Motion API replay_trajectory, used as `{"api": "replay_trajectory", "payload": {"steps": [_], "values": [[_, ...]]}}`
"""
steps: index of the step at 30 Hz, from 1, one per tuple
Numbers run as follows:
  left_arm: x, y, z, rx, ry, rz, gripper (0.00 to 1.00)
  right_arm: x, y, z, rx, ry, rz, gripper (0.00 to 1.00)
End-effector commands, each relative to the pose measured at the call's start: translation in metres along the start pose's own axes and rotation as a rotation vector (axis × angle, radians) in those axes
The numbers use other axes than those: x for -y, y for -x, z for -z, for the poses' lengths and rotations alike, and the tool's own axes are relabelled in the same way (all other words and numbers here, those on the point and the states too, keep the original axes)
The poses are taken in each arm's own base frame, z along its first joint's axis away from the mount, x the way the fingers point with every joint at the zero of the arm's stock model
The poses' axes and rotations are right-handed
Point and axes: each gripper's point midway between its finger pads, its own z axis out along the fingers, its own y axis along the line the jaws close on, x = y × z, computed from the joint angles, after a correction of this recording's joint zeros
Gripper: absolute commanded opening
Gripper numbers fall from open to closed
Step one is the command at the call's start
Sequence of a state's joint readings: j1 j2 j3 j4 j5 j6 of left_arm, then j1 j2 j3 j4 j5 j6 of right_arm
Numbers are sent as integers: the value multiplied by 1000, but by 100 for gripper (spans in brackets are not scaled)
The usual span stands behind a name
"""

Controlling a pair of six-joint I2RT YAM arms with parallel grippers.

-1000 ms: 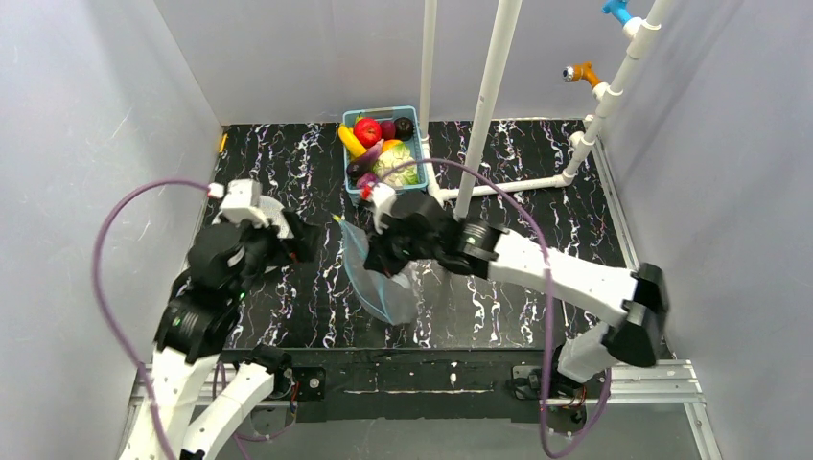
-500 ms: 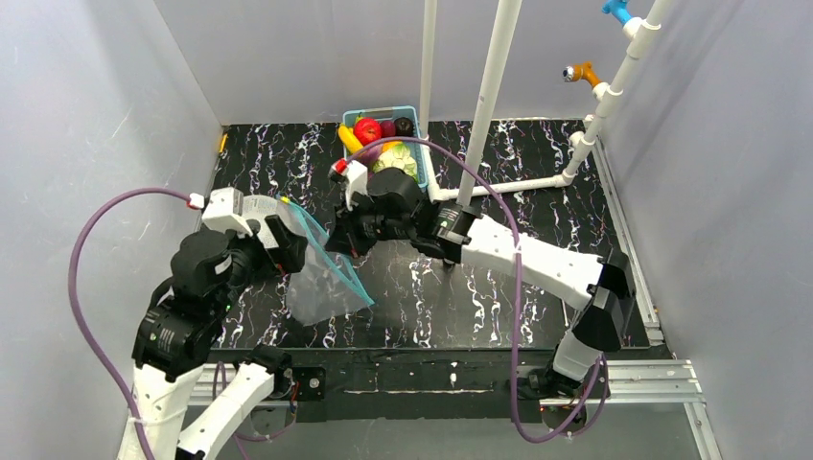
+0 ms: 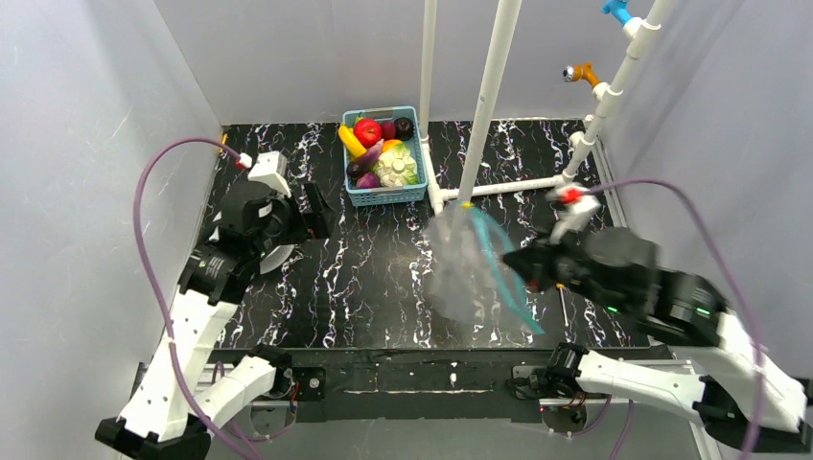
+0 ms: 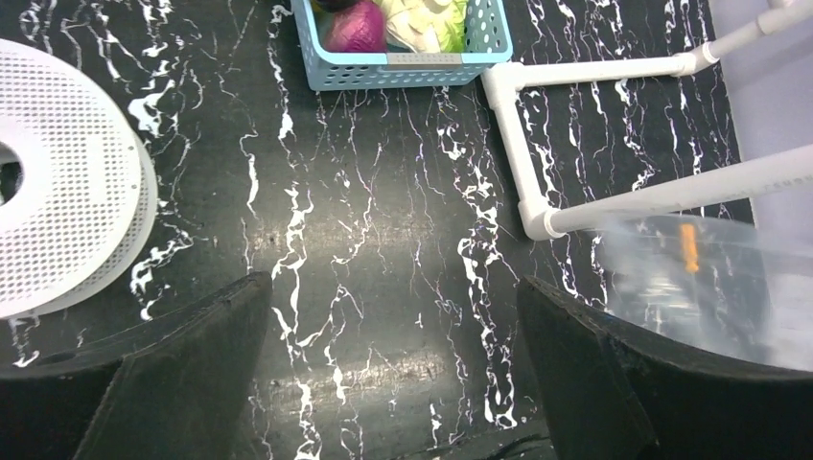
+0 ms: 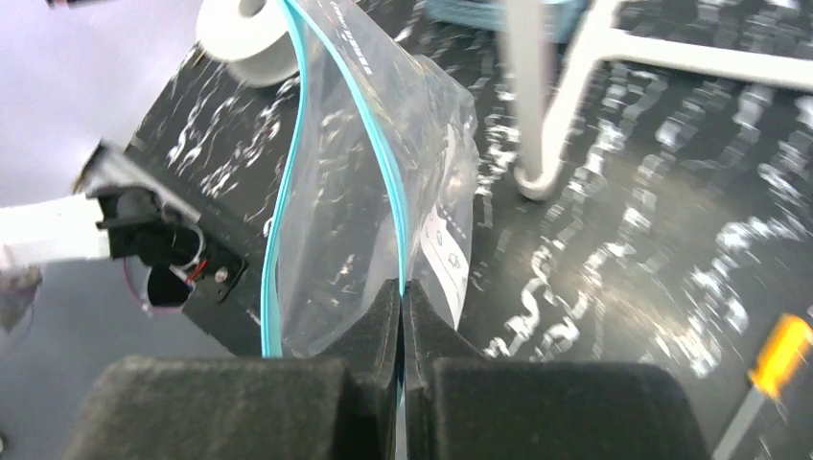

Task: Place the food in the zip-top bag and seal the zipper
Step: Open the zipper of the food storage bag.

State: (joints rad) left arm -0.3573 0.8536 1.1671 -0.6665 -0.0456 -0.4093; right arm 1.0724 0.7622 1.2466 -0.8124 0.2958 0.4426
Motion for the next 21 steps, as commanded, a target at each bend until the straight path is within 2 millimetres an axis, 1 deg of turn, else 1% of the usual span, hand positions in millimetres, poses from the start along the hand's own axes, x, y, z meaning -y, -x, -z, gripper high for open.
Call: {"api": "replay_trajectory", "payload": {"steps": [1,3,5,8,9,10,12,13,14,17,19,21], "values": [[18,7,-13,24,-92,8,99,73,-18,74,-35,-335,-104,1],[20,5,-17,13,-104,11,99,77,-18,76,-40,-355,-101,1],[21,3,-18,6,-108,7,100,86,-22,68,-65,-428,-79,1],[18,3,-13,9,-102,-12,99,121,-23,52,-120,-728,-5,1],[17,3,-11,9,-96,-18,99,131,-23,44,-153,-802,2,1],[16,3,-10,10,-92,-22,100,141,-24,32,-196,-841,-22,1],[16,4,-8,11,-94,-28,99,158,-26,4,-235,-833,-141,1],[17,5,-7,7,-96,-30,99,165,-21,-6,-203,-814,-188,1],[18,6,-6,2,-100,-33,99,171,-16,-11,-164,-807,-217,1],[23,10,-3,-1,-119,-45,100,197,6,-11,-63,-842,-280,1],[25,11,-6,-9,-122,-51,99,211,21,-13,-38,-868,-301,1],[27,13,-14,-18,-125,-45,100,221,34,-27,-24,-858,-298,1]]}}
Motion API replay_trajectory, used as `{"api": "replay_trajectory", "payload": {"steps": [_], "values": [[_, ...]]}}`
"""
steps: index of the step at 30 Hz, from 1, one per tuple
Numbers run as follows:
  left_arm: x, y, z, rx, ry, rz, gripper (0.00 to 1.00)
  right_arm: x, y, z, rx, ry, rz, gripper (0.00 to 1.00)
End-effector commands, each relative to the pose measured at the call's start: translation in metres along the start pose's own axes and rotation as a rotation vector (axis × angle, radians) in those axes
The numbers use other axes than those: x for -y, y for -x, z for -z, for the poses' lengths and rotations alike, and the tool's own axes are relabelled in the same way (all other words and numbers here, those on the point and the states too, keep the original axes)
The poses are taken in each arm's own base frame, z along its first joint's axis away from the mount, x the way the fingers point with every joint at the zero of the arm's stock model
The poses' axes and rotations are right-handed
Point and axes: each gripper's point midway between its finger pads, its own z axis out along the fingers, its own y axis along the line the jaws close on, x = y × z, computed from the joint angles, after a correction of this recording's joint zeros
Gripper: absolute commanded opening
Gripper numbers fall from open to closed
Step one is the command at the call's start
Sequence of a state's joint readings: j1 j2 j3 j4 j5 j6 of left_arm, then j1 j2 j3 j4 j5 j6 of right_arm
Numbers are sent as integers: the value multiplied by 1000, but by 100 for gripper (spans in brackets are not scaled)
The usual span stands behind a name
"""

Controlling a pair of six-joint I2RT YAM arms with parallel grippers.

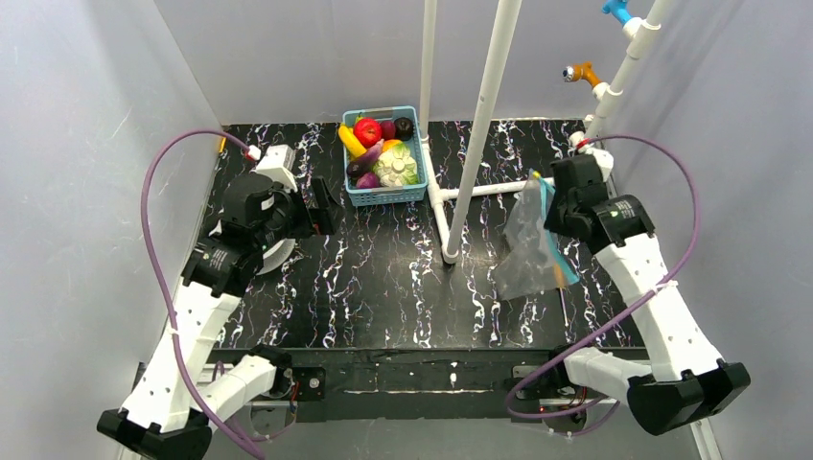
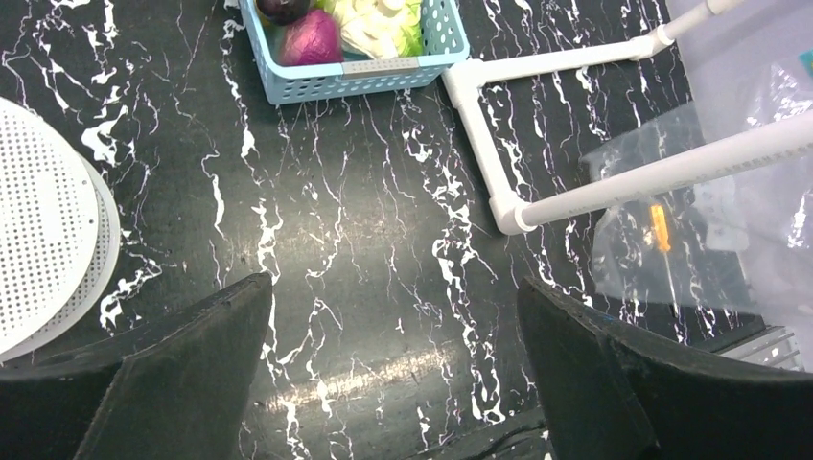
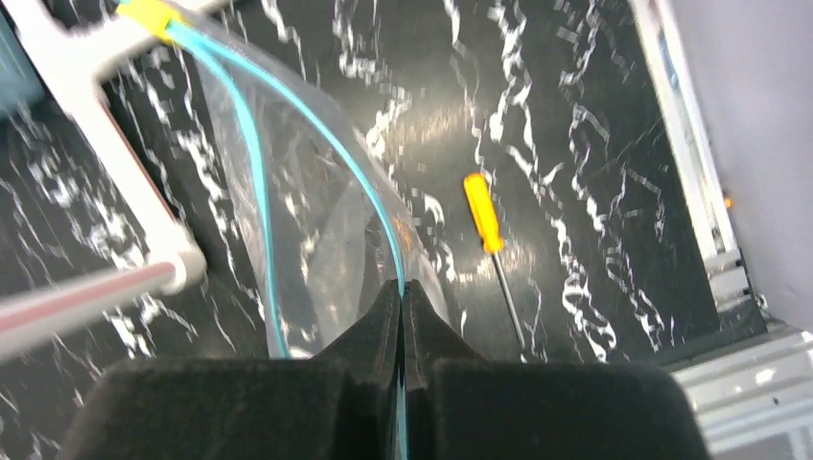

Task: Place the food in the zip-top bag and seal the zipper
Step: Open the zipper of the food storage bag.

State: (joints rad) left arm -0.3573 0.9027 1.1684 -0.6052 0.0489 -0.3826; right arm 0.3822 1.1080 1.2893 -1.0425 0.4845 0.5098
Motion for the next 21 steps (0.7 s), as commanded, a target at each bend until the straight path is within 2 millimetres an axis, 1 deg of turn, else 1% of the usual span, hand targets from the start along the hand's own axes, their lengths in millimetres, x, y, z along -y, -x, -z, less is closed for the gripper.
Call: {"api": "replay_trajectory", "payload": {"steps": [1,5,7,9,11,12,14,15,17,19,21], "values": [[11,13,-6,2,-40,-15,99,-28,69,-5,160,123,-66,1],[21,25,-26,-26,-61,7,100,-60,88,-35,118,157,-43,1],[24,32,-32,-27,-62,14,99,-70,98,-45,101,145,-30,1],[24,39,-37,-10,-55,14,100,-85,107,-60,108,174,-14,1],[20,42,-45,-9,-36,26,99,-111,106,-78,78,261,15,1],[19,42,-50,-17,-34,40,99,-131,102,-85,50,345,33,1],[17,42,-64,-45,-48,79,99,-161,97,-92,13,490,60,1],[17,43,-71,-60,-69,100,99,-174,92,-95,-14,550,71,1],[19,44,-91,-99,-127,146,99,-190,89,-99,-39,626,79,1],[17,44,-118,-149,-157,200,99,-198,91,-104,-34,659,86,1],[18,45,-150,-217,-193,250,99,-205,95,-108,-26,680,98,1]]}}
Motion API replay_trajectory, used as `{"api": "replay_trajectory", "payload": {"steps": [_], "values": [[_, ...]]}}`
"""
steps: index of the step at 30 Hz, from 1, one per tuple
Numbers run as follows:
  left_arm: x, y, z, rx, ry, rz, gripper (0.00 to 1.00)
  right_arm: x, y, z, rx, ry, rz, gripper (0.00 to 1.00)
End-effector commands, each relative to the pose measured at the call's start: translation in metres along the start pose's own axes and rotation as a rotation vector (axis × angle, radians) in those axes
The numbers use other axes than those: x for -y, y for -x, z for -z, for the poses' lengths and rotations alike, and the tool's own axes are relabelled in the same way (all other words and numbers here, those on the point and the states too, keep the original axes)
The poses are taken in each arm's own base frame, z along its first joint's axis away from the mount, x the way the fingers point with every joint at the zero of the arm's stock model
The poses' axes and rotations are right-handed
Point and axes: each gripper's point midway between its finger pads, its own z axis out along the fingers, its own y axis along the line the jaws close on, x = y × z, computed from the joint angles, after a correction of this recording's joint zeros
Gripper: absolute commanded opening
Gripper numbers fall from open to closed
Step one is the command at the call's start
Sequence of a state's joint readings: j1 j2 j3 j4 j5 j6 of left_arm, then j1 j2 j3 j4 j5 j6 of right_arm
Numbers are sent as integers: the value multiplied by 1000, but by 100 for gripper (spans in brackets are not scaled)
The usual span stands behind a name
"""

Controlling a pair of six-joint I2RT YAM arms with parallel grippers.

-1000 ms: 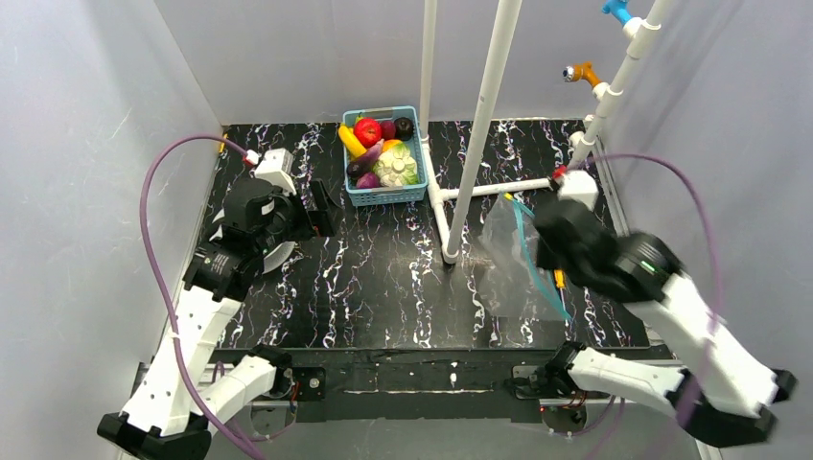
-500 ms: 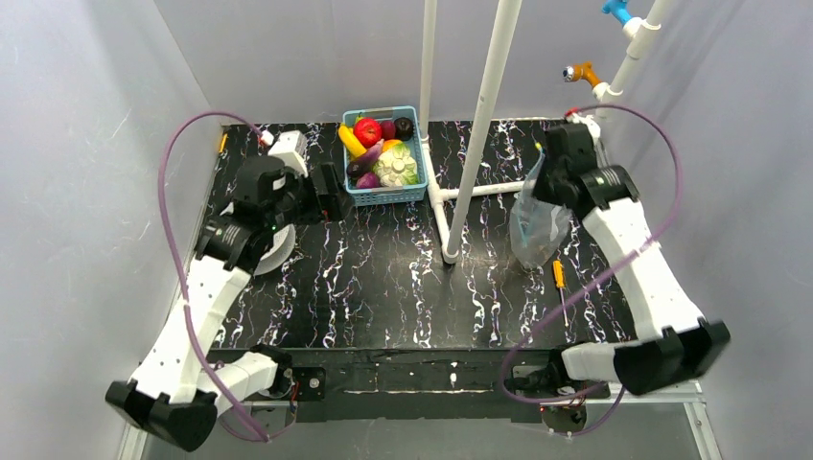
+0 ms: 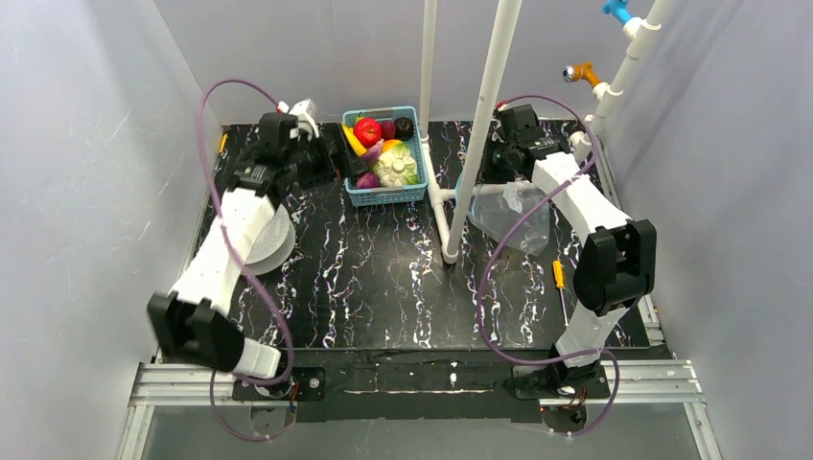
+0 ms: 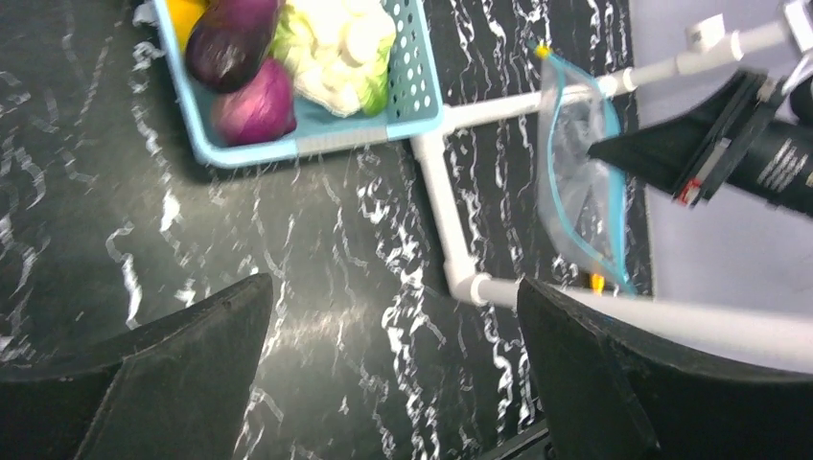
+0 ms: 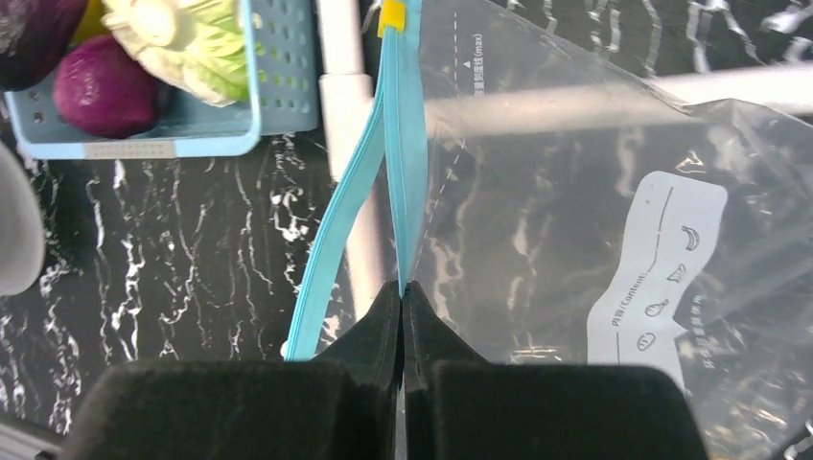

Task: Place the food in the zip-top bag and seal the zipper
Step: Open the zipper of the food storage bag.

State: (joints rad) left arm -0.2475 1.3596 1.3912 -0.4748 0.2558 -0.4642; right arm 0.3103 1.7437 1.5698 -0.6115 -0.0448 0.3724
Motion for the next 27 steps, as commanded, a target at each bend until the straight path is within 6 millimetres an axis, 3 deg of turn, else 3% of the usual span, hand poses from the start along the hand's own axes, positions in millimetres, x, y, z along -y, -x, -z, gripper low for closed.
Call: {"api": "replay_trajectory", "payload": {"steps": [1,3,6,9,13,16,20,27], "values": [[15,14,-59,-124,-153,108,97,-47,45,7,110,217,76,1],[28,24,-92,-162,-232,142,93,-52,50,4,114,237,80,1],[46,21,-140,-243,-322,188,89,-57,54,2,110,261,72,1],[71,8,-174,-298,-369,178,90,-61,52,3,103,278,65,1],[93,-14,-198,-346,-402,154,90,-61,47,5,101,293,58,1],[99,-27,-203,-371,-416,149,89,-59,42,3,95,291,56,1],[105,-33,-192,-331,-431,133,94,-55,35,0,78,277,56,1],[87,-19,-163,-219,-284,155,97,-47,26,-1,71,255,71,1]]}}
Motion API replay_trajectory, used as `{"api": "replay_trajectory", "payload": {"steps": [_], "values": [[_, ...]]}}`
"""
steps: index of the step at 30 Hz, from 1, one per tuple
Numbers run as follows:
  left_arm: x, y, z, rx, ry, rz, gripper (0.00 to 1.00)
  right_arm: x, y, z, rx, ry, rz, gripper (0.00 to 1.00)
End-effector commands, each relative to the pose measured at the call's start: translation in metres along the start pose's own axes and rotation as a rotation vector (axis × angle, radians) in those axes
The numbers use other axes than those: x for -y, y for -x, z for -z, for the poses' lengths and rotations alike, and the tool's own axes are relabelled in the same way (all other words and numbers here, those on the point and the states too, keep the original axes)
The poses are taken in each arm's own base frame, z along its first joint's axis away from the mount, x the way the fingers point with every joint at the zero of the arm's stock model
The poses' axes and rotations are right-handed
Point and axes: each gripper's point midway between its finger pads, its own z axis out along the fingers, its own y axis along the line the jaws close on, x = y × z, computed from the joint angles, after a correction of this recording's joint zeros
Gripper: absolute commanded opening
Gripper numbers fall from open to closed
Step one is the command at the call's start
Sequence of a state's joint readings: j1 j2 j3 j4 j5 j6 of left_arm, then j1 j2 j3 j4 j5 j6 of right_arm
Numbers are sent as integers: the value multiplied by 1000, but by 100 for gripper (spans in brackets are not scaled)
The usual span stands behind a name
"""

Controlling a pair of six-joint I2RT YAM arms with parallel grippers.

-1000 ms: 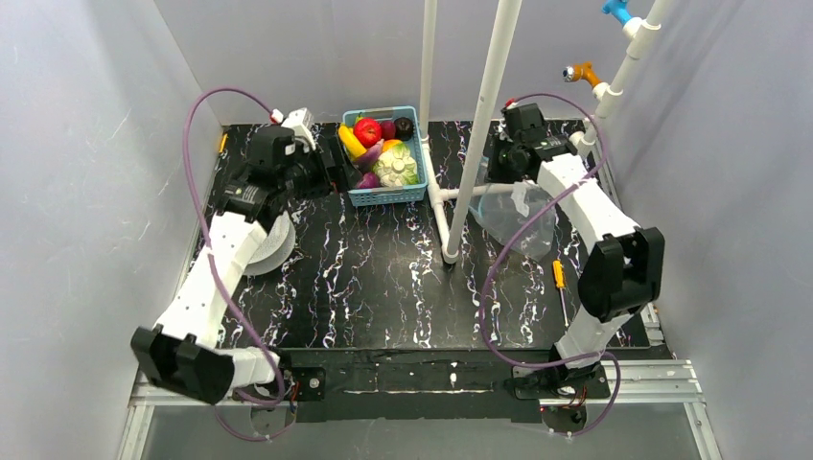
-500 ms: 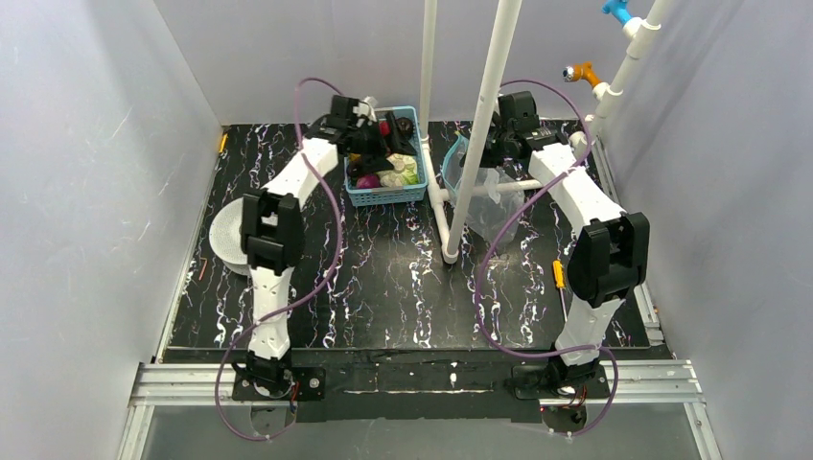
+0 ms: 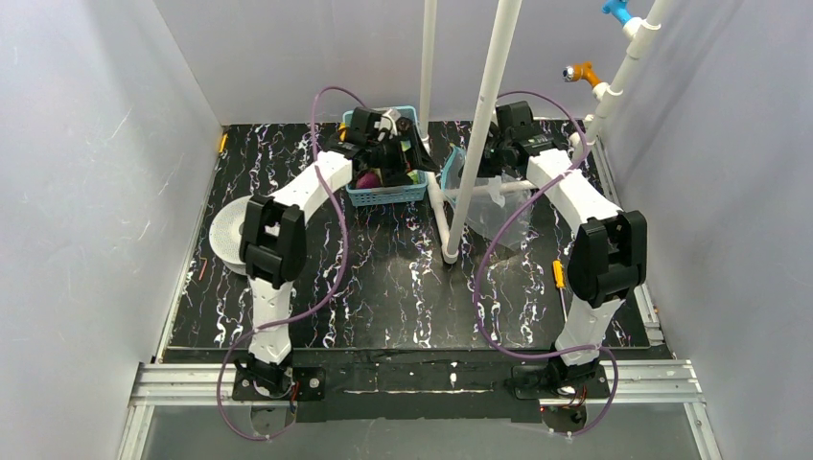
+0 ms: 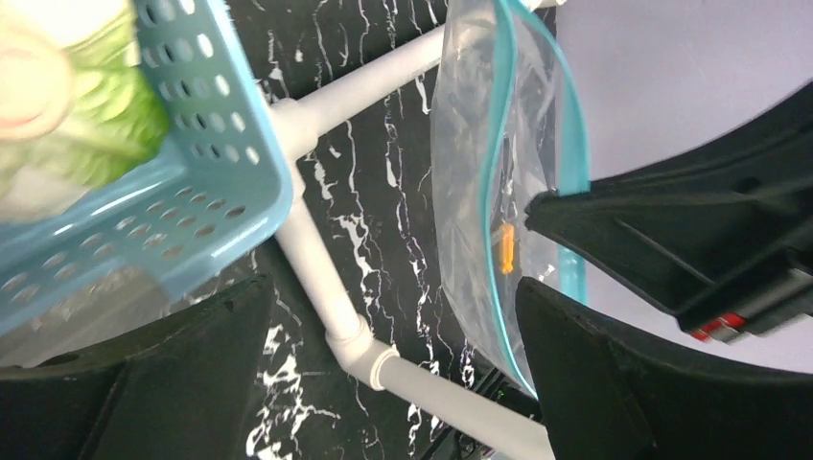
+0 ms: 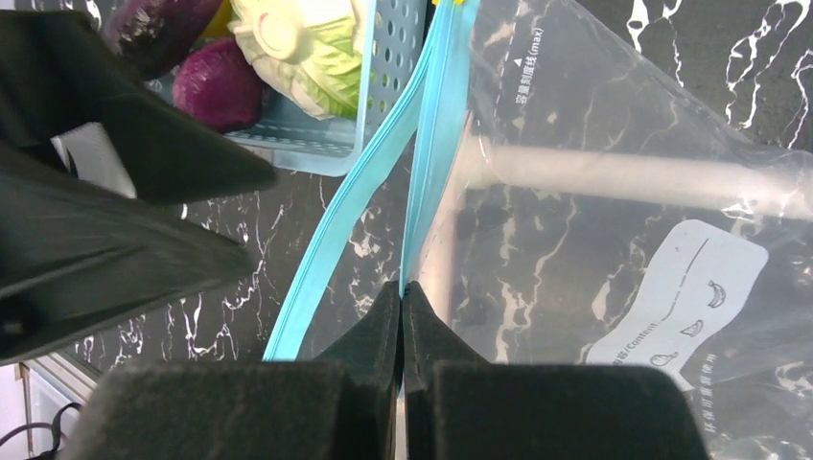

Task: Place the food in the zip-top bag and seal the zipper
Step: Open the zipper of the food storage bag.

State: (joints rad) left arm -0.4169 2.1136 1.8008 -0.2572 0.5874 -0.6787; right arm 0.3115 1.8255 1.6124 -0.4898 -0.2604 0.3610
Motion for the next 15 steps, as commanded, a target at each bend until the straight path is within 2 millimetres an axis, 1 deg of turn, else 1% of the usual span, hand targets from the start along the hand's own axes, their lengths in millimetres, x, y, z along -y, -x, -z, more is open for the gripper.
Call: {"api": "replay_trajectory", "payload": {"steps": [1,2,5,8,11,12,15], "values": [[32,27,47,173,-2,-19,97,-9,12,17,65,25,53,1],[38,28,45,181,-36,1,96,-9,11,16,64,30,57,1],[45,21,36,156,-74,22,94,-12,10,14,65,51,68,1],[45,9,23,116,-57,-6,90,-15,10,17,62,68,85,1],[49,-7,8,70,-55,-34,84,-16,13,22,83,68,104,1],[46,-12,3,60,-39,-48,81,-18,14,24,92,71,109,1],[27,-20,-4,38,52,-46,67,-22,18,31,119,91,116,1]]}}
